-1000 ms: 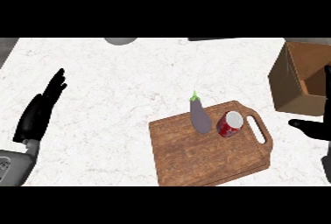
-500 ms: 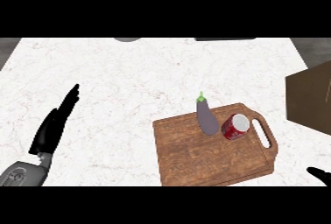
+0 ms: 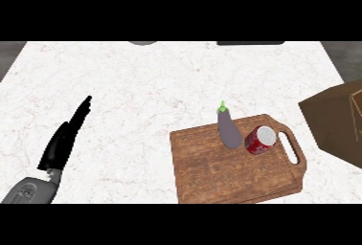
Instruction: Pick the can from the cutting board and place it in the cardboard box
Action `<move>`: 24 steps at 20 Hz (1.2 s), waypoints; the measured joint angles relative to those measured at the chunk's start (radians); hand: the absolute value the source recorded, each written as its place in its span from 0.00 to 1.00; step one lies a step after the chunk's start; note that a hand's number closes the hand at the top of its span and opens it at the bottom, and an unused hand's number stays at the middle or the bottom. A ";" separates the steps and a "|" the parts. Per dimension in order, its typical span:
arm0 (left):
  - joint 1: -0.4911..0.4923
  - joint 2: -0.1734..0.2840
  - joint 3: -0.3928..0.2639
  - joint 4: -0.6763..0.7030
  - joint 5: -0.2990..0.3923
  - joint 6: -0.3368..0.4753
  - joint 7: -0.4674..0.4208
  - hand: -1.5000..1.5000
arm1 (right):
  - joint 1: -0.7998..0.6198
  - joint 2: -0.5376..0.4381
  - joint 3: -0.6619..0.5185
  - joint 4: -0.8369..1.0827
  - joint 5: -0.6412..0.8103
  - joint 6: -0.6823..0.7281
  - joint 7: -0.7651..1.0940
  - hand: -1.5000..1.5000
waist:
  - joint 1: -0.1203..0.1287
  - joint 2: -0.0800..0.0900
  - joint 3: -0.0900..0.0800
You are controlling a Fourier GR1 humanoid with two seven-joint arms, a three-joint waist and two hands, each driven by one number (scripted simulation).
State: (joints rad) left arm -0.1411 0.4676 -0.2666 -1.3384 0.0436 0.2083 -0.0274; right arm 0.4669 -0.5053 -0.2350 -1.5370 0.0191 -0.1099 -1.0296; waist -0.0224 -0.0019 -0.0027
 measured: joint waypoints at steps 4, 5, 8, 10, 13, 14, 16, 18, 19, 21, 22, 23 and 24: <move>-0.008 -0.006 0.015 0.017 -0.003 -0.016 -0.010 0.50 | 0.109 0.013 0.030 -0.180 0.114 -0.062 0.119 0.00 | 0.005 0.001 0.000; -0.021 -0.012 0.017 0.023 -0.005 -0.019 -0.003 0.50 | 0.120 0.017 0.041 -0.228 0.141 -0.075 0.171 0.00 | 0.006 0.002 0.000; -0.016 -0.021 0.021 0.016 -0.011 -0.031 -0.005 0.50 | 0.158 0.035 0.062 -0.317 0.229 -0.106 0.281 0.00 | 0.012 0.002 0.001; -0.019 -0.020 0.032 0.026 -0.014 -0.041 -0.014 0.50 | 0.184 0.065 0.097 -0.378 0.305 -0.134 0.359 0.00 | 0.013 0.002 0.001; -0.011 -0.027 0.037 0.026 -0.025 -0.050 -0.023 0.50 | 0.166 0.081 0.127 -0.432 0.406 -0.141 0.497 0.00 | 0.019 0.003 0.001; -0.015 -0.032 0.041 0.026 -0.030 -0.052 -0.016 0.50 | 0.154 0.089 0.141 -0.440 0.435 -0.134 0.531 0.00 | 0.019 0.002 0.001; -0.019 -0.042 0.048 0.029 -0.041 -0.056 -0.014 0.50 | 0.136 0.093 0.157 -0.479 0.482 -0.106 0.608 0.00 | 0.020 0.002 0.002; -0.003 -0.052 0.047 0.013 -0.054 -0.059 -0.014 0.50 | 0.101 0.103 0.172 -0.485 0.520 -0.079 0.677 0.00 | 0.022 0.002 0.002; -0.007 -0.055 0.056 0.019 -0.057 -0.067 -0.015 0.50 | 0.086 0.112 0.182 -0.482 0.540 -0.067 0.698 0.00 | 0.021 0.002 0.002; -0.015 -0.076 0.061 0.033 -0.074 -0.063 -0.019 0.50 | 0.071 0.133 0.207 -0.473 0.573 -0.049 0.725 0.00 | 0.020 0.002 0.002; -0.019 -0.080 0.065 0.027 -0.079 -0.067 -0.005 0.50 | 0.060 0.142 0.218 -0.476 0.589 -0.036 0.746 0.00 | 0.020 0.002 0.002; -0.018 -0.080 0.071 0.024 -0.082 -0.075 -0.004 0.50 | 0.041 0.149 0.228 -0.480 0.604 -0.020 0.772 0.00 | 0.021 0.002 0.002; -0.020 -0.087 0.075 0.025 -0.090 -0.079 -0.001 0.50 | 0.032 0.161 0.237 -0.469 0.618 -0.016 0.773 0.00 | 0.021 0.002 0.002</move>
State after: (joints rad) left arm -0.1609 0.3802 -0.1914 -1.3138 -0.0464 0.1289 -0.0288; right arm 0.4987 -0.3441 0.0022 -2.0058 0.6375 -0.1260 -0.2565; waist -0.0019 0.0000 -0.0005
